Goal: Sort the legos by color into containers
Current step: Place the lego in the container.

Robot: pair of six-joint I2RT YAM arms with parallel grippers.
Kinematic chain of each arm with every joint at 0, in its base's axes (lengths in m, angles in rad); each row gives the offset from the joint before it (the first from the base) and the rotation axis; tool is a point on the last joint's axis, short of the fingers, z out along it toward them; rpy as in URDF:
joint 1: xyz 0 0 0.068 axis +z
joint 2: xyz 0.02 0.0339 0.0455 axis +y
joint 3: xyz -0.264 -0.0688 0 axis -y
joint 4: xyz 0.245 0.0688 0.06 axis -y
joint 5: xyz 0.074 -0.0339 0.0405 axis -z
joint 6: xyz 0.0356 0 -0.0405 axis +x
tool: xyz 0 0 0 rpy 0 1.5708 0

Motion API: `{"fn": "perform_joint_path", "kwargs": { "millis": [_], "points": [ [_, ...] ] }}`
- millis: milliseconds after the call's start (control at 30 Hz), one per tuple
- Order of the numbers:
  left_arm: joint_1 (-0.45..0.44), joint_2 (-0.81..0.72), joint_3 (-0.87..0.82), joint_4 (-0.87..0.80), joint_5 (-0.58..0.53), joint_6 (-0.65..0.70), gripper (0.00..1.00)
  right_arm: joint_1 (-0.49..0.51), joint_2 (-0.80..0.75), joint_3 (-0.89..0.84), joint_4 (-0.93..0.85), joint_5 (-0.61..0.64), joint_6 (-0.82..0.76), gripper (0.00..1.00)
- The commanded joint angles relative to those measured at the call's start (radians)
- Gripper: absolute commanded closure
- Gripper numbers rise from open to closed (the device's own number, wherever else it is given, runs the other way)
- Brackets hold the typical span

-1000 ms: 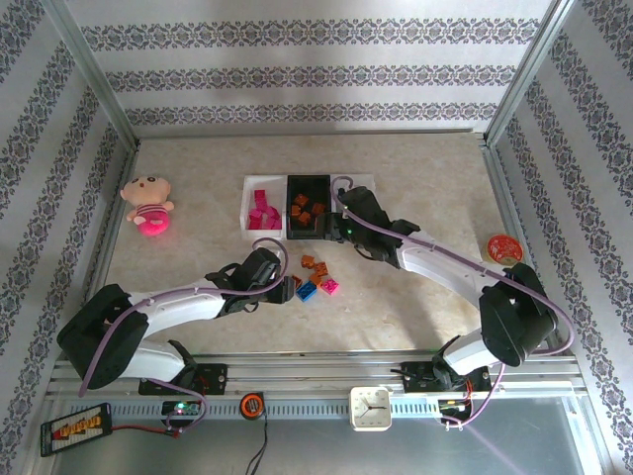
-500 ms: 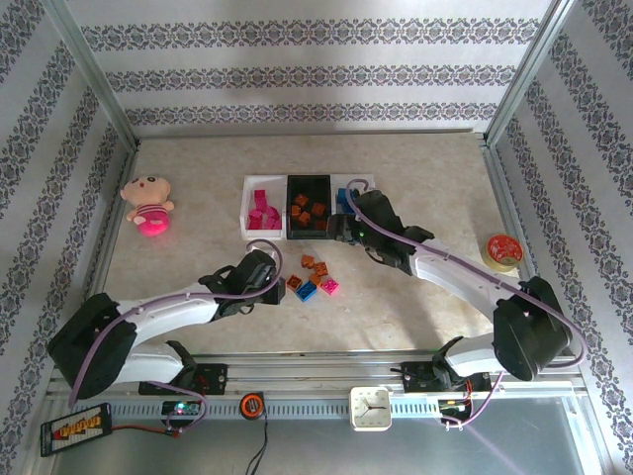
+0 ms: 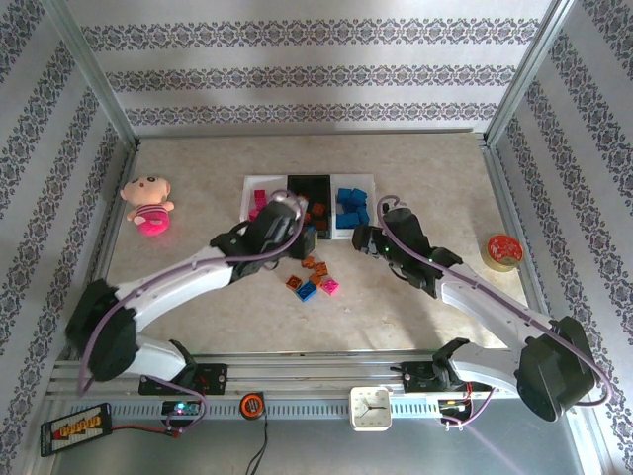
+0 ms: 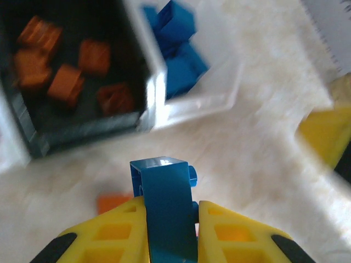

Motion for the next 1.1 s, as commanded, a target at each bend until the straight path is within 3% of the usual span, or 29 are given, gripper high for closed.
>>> {"fn": "perform_joint_path", "kwargs": {
  "millis": [0, 200, 400, 633, 833, 1067],
  "points": [
    [0.002, 0.165, 0.168, 0.017, 0.045, 0.084, 0.78, -0.008, -0.044, -0.037, -0.033, 0.025, 0.018, 0.38],
    [0.052, 0.483, 0.533, -0.062, 0.098, 0.115, 0.79, -0.008, -0.095, -0.082, -0.068, 0.012, 0.024, 0.37],
    [0.073, 0.698, 0.813, -0.177, 0.103, 0.127, 0.77, -0.008, -0.129, -0.121, -0.085, -0.016, 0.021, 0.37],
    [0.089, 0.762, 0.947, -0.209, 0.108, 0.091, 0.48, 0.001, -0.098, -0.135, -0.053, -0.113, -0.004, 0.34],
    [0.092, 0.642, 0.895, -0.171, 0.131, 0.073, 0.26, 0.055, 0.018, -0.106, -0.008, -0.180, -0.049, 0.34],
    [0.093, 0.262, 0.436, 0.016, 0.094, 0.043, 0.00, 0.188, 0.224, -0.014, 0.003, -0.193, -0.117, 0.35]
  ]
}}
